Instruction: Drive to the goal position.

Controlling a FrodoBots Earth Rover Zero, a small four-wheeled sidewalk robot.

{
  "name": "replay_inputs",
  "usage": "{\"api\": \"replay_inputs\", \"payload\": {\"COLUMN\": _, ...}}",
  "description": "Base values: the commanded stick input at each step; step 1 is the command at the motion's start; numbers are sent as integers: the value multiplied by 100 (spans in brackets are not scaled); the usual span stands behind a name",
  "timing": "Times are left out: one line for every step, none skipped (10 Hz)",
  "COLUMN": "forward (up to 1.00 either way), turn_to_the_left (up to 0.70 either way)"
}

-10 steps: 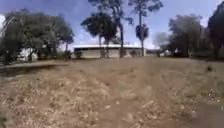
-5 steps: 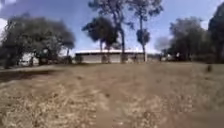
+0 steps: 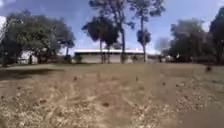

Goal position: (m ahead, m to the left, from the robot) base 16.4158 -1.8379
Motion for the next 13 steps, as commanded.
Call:
{"api": "replay_inputs", "payload": {"forward": 70, "turn_to_the_left": 0}}
{"api": "replay_inputs", "payload": {"forward": 70, "turn_to_the_left": 0}}
{"api": "replay_inputs", "payload": {"forward": 70, "turn_to_the_left": 0}}
{"api": "replay_inputs", "payload": {"forward": 70, "turn_to_the_left": 0}}
{"api": "replay_inputs", "payload": {"forward": 70, "turn_to_the_left": 0}}
{"api": "replay_inputs", "payload": {"forward": 70, "turn_to_the_left": 0}}
{"api": "replay_inputs", "payload": {"forward": 70, "turn_to_the_left": 0}}
{"api": "replay_inputs", "payload": {"forward": 70, "turn_to_the_left": 0}}
{"api": "replay_inputs", "payload": {"forward": 70, "turn_to_the_left": 0}}
{"api": "replay_inputs", "payload": {"forward": 70, "turn_to_the_left": 0}}
{"api": "replay_inputs", "payload": {"forward": 70, "turn_to_the_left": 0}}
{"api": "replay_inputs", "payload": {"forward": 70, "turn_to_the_left": 0}}
{"api": "replay_inputs", "payload": {"forward": 70, "turn_to_the_left": 0}}
